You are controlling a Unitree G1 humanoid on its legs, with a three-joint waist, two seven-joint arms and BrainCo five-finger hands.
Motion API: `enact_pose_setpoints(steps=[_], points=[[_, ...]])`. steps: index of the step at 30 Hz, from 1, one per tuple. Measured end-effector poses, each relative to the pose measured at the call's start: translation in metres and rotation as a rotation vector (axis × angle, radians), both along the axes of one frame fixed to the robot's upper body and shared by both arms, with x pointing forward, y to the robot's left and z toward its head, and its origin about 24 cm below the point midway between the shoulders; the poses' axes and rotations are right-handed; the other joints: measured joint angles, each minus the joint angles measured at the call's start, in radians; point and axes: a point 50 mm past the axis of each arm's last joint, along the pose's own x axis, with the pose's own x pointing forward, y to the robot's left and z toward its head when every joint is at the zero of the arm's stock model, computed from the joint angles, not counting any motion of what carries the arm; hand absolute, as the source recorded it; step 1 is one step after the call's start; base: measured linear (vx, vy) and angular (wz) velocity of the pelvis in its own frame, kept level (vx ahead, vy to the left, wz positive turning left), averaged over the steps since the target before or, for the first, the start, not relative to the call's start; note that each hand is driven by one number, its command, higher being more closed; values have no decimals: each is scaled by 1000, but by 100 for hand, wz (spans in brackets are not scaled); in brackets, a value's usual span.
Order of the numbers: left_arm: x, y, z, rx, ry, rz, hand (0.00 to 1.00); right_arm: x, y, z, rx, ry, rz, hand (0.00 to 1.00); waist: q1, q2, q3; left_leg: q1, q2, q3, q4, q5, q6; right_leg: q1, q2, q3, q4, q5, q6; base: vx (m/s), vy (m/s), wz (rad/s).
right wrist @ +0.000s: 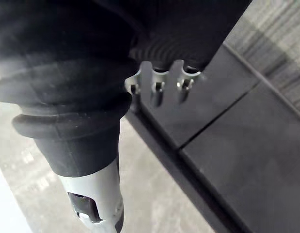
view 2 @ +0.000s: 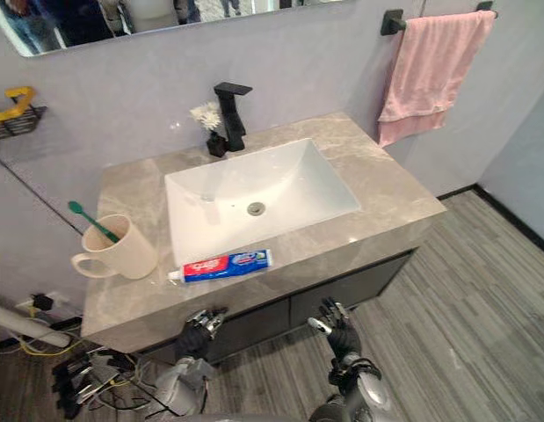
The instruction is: Organize washtable
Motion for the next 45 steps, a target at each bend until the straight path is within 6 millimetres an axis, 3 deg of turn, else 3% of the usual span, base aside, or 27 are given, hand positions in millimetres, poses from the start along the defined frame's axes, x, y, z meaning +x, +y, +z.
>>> enact_pose_setpoints(steps=[2,3,5,6,7,8,9,10,11,12,13,15,16,17,20,23,26,30,37,42,44,45], points=[[4,-3,7,-10,-41,-20,0,-4,-6,-1,-13,10,-34,0,-14,-4,2,31,-39,8,-77,-12,22,6,-41,-11,8,24,26,-74,365,61],[7,-1,10,-7,-62,-23,0,-5,-6,-1,-23,12,-43,0,-4,-22,10,48,-72,21,-109,1,43,5,-64,2,-7,55,27,-141,268,-10],[8,2,13,2,-73,-16,0,-5,-3,0,-14,4,-50,0,5,-23,12,47,-99,47,-123,3,48,5,-62,36,-69,136,8,-185,247,-36],[9,7,15,19,-88,-13,0,-5,2,-1,3,3,-54,0,4,-4,19,47,-104,66,-130,-8,93,4,-44,65,-116,207,-16,-148,192,-32],[10,9,15,25,-91,-13,0,-6,4,-1,11,5,-57,0,0,8,25,47,-103,71,-131,-2,106,2,-44,86,-107,206,-22,-113,219,-21],[10,13,15,40,-96,-7,0,-11,5,-4,24,23,-66,0,-6,6,33,47,-98,75,-133,5,136,-12,-31,142,-13,141,-16,-42,152,-2],[11,15,16,47,-100,-1,0,-13,5,-6,28,30,-66,0,-6,15,35,47,-95,77,-131,6,146,-14,-21,161,51,94,-7,-35,149,-4],[13,18,17,53,-110,6,0,-14,6,-7,34,37,-60,0,-3,13,45,39,-79,79,-117,8,148,2,19,171,194,-32,-9,-26,70,-8],[13,19,17,58,-113,9,0,-13,7,-6,35,33,-55,0,-2,12,46,28,-74,80,-110,8,148,14,39,165,217,-72,-9,-30,23,-18],[15,25,19,72,-123,23,0,-8,10,-4,31,18,-37,0,5,-9,43,13,-69,97,-97,9,146,43,64,123,215,-132,-13,22,-71,-57],[17,30,20,80,-129,40,0,5,14,-1,21,-9,2,0,31,-32,51,5,-65,143,-81,9,144,65,56,-9,168,-160,-26,19,-87,-83],[17,40,20,90,-126,86,0,23,22,2,-10,-31,95,0,61,-37,51,-4,-47,221,-89,8,132,94,78,-218,58,-165,-34,-15,-111,-114],[17,42,19,91,-124,96,0,29,25,3,-18,-41,118,0,73,-33,53,-6,-40,244,-97,8,128,98,96,-243,17,-163,-30,-38,-113,-115],[17,42,19,77,-122,107,0,36,27,8,-44,-66,162,0,83,-21,53,-9,-15,275,-93,2,116,98,145,-218,-52,-130,-27,-13,-68,-81],[15,45,18,57,-111,141,0,38,38,10,-29,-77,206,0,99,-24,51,-1,20,339,-83,-1,103,102,225,-153,-171,-69,-40,13,-47,-70],[15,40,17,28,-101,161,0,38,36,9,19,-75,166,0,103,-24,52,-12,26,358,-63,0,102,103,253,-124,-237,-27,-48,4,1,-45],[13,37,11,-1,-75,162,0,35,29,7,72,-59,88,0,95,-22,51,-34,20,317,-14,0,102,123,258,-104,-300,14,-39,-10,80,-18],[12,26,10,-16,-68,117,0,33,33,5,102,-40,45,0,82,-17,49,11,-22,325,-117,1,102,130,271,-76,-377,76,-24,-25,190,-16],[12,13,9,-31,-57,56,0,28,40,0,103,-9,42,0,81,-17,48,38,-79,323,-153,5,116,133,233,-37,-400,127,2,-36,226,-14],[12,9,10,-39,-59,39,0,22,29,-6,56,29,11,0,80,-16,48,62,-99,281,-174,5,136,153,212,-62,-373,128,12,-42,162,17],[13,8,11,-43,-67,29,0,20,20,-7,27,36,-20,0,78,-13,50,62,-107,245,-175,9,146,139,179,-74,-291,93,13,-40,152,46],[13,5,11,-47,-71,17,0,16,13,-7,5,43,-43,0,73,-13,51,65,-117,201,-174,15,157,119,155,-11,-202,43,-13,-21,115,70]])
